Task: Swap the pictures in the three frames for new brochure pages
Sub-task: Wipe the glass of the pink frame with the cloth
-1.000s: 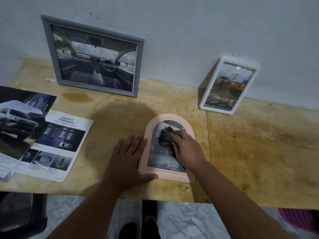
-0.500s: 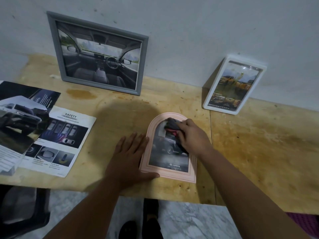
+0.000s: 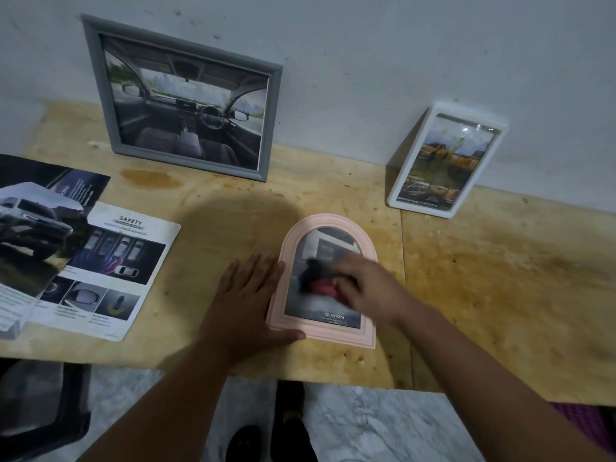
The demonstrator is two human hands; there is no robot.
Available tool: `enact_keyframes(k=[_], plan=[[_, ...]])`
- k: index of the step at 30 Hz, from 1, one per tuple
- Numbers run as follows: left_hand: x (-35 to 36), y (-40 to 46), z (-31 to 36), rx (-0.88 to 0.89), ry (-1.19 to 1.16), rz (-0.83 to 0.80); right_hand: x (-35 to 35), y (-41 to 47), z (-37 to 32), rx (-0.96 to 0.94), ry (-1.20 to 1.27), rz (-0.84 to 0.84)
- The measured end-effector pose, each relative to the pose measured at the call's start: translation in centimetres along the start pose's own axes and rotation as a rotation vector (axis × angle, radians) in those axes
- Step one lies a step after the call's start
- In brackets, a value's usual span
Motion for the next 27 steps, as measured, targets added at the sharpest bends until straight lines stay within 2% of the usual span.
enact_keyframes(k=[2,4,6,11,15,17,20,23,27], plan=[[0.0,0.0,0.1,0.000,0.006,0.003,-2.9,2.4,2.0,0.103,-0.081,0.204],[0.0,0.0,0.1,0.003,0.018,0.000,-2.6,3.7,2.6,0.196,-0.222,0.244],[-0.1,0.0,0.1,0.000,0.022,-0.004,-0.3,3.7,1.4,0.166,-0.246,0.196],[0.2,0.0,0.0,-0.003,0.021,-0.028,4.5,-0.8,-2.5,-0.084,-0.156,-0.001],[0.0,0.0,0.1,-0.003,0.006,-0.010,4.8,-2.3,-3.4,-0.087,0.014,-0.205],[-0.1,-0.1,0.1,0.005,-0.003,0.005,1.6,-0.9,-1.7,-0.020,0.107,-0.114],[-0.1,0.1,0.1,0.007,0.009,0.003,-3.6,2.0,2.8,0.151,0.030,0.188],[0.0,0.0,0.2,0.014,0.019,-0.003,-2.4,4.7,3.6,0.220,-0.108,0.202],[0.0,0.1,0.2,0.016,0.022,0.010,1.0,4.7,1.1,0.127,-0.173,0.160]])
Point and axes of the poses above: each hand's wrist, its own y-axis towards the middle knuckle, its own x-axis out of the palm, z = x × y, the point moved 10 cm from there along y, towards the middle knuckle, and after that the axes turned 2 degrees about x, right-handed, at the moved point
